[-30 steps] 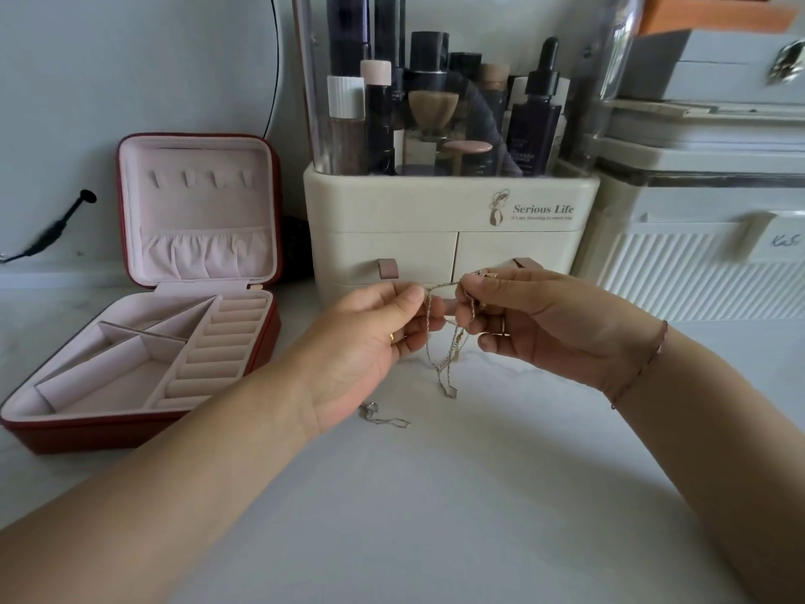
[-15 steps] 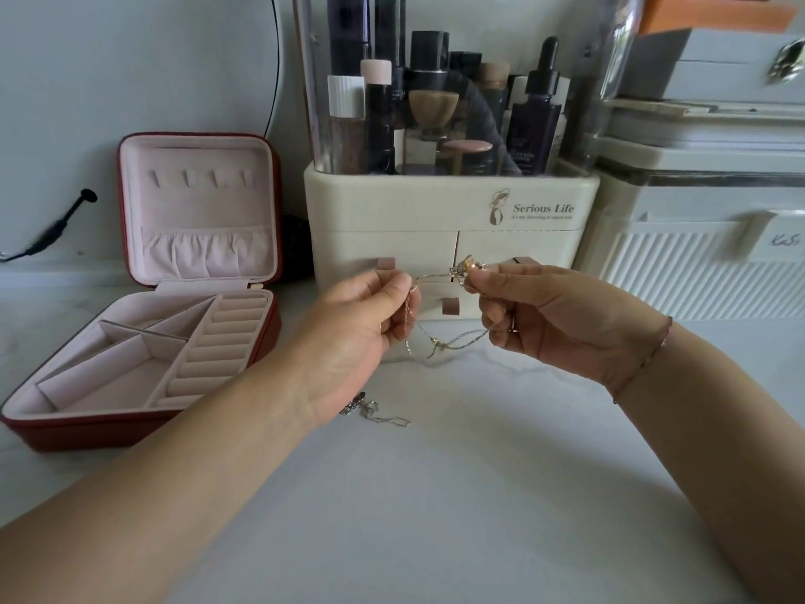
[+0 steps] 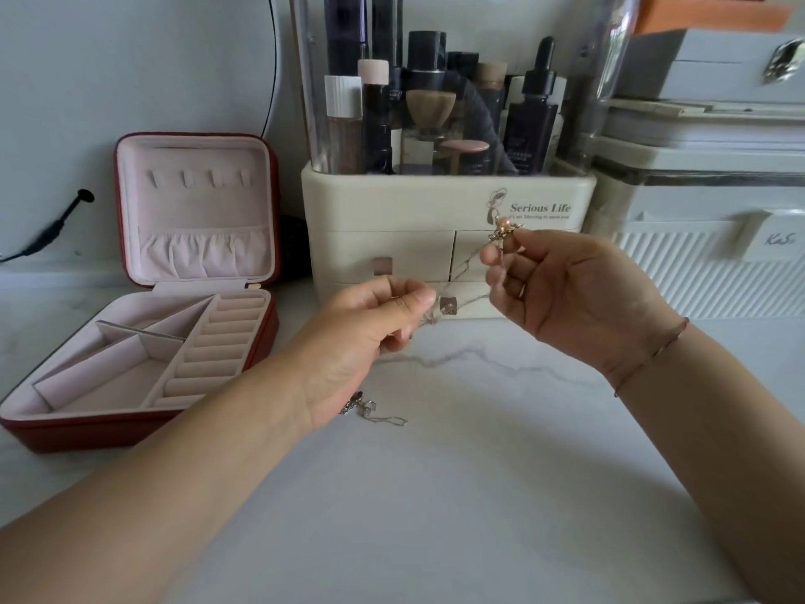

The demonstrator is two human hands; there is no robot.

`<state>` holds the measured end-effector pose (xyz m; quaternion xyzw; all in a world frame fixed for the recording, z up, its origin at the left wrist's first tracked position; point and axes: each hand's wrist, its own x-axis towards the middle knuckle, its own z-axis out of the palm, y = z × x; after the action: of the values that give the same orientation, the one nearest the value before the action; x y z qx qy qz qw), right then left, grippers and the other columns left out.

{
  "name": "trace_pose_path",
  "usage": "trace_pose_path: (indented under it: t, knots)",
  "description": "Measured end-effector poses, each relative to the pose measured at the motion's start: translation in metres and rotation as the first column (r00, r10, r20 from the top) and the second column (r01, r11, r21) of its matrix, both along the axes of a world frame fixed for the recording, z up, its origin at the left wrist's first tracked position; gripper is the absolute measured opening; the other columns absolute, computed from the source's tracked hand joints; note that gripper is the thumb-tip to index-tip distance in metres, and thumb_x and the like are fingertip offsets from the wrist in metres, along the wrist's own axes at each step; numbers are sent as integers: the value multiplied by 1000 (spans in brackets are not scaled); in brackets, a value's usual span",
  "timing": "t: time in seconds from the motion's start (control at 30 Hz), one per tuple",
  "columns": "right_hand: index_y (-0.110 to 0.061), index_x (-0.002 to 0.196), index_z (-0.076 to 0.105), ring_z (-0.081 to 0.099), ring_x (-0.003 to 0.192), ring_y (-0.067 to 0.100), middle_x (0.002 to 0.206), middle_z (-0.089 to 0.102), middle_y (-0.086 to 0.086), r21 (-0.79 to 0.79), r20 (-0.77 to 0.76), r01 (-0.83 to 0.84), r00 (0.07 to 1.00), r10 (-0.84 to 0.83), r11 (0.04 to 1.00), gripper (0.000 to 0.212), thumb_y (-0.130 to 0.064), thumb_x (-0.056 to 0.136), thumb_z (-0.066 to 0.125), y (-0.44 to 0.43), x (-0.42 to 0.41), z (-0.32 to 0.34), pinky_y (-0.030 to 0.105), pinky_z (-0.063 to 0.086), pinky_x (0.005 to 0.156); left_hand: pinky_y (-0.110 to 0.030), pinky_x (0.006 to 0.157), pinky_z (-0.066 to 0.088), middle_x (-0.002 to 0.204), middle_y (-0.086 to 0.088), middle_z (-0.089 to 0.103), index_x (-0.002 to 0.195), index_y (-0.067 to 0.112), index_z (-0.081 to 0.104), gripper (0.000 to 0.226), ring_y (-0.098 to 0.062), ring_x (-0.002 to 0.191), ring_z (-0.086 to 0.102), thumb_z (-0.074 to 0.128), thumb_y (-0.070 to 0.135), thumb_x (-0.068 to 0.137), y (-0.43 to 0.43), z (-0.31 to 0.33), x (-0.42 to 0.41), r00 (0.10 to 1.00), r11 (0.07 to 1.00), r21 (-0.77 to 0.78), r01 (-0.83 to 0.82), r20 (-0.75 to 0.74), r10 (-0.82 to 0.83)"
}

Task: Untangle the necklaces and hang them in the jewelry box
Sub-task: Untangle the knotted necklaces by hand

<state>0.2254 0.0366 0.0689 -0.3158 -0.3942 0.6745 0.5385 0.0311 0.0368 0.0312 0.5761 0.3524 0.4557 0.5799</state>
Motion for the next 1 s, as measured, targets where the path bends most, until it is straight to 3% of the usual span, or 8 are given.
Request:
trace_pose_path:
  t: [0.1, 0.17, 0.33, 0.47, 0.63, 0.83, 0.93, 1.0]
  knots:
    - [-12, 79, 56, 43, 45, 9, 75, 64, 5, 21, 123, 54, 991, -56, 998, 14, -12, 89, 46, 1, 0, -1, 18, 41, 44, -25, 84, 39, 56, 6, 46, 76, 19, 65, 11, -10, 71, 51, 65, 29, 71, -1, 1, 1, 1000, 1000, 7, 1, 15, -2]
    - [-13, 78, 54, 39, 41, 9, 76, 64, 6, 18, 168, 40, 985, -42, 999, 6, -14, 82, 50, 2, -1, -2, 18, 36, 41, -27, 88, 44, 54, 4, 48, 77, 16, 64, 12, -13, 77, 61, 64, 26, 71, 0, 1, 1, 997, 1000, -16, 12, 82, -11]
    - [-14, 75, 51, 37, 39, 9, 74, 63, 6, -9, 197, -19, 980, 20, 1000, 6, -18, 70, 53, 1, -1, -4, 19, 35, 40, -28, 73, 55, 48, 1, 44, 80, 10, 56, 14, -13, 53, 57, 61, 20, 72, 0, 6, 2, 954, 988, -118, 98, 295, -59]
    - [-14, 73, 50, 46, 48, 12, 71, 61, 5, -21, 125, -46, 991, 48, 999, 3, -17, 73, 51, 0, 0, -3, 21, 44, 51, -24, 54, 47, 48, 4, 39, 87, 11, 58, 21, -9, 39, 36, 61, 27, 73, -1, 5, 2, 979, 986, -118, 121, 176, -99]
    - [-15, 76, 52, 54, 63, 15, 73, 63, 4, 18, 153, -89, 985, 85, 996, 5, -20, 74, 52, 0, -2, -4, 28, 42, 70, -22, 48, 35, 56, 5, 48, 91, 13, 68, 24, -6, 32, 22, 63, 31, 76, -6, 3, 2, 991, 990, -47, 130, -9, -131]
    - [-16, 95, 60, 48, 54, 5, 74, 64, -1, 97, 301, -122, 949, 88, 988, 21, -19, 76, 66, -3, -5, -6, 16, 41, 55, -18, 37, 27, 42, 2, 34, 93, 10, 69, 26, -3, 27, 26, 64, 28, 74, -11, 8, 3, 991, 994, -26, 104, -79, -105]
    - [-11, 110, 64, 34, 46, 4, 70, 62, -4, 77, 352, -119, 932, 84, 990, 39, -15, 72, 67, -4, -6, -5, 14, 30, 49, -19, 39, 28, 39, 5, 34, 94, 10, 70, 27, -3, 27, 25, 64, 28, 75, -10, 7, 2, 994, 997, -30, 71, -84, -73]
    - [-9, 110, 66, 27, 42, 3, 68, 61, -4, 72, 401, -115, 913, 77, 991, 39, -15, 71, 67, -5, -5, -5, 16, 20, 48, -20, 42, 32, 42, 5, 37, 88, 13, 72, 21, -5, 29, 24, 64, 29, 75, -7, 7, 0, 997, 998, -39, 54, -52, -56]
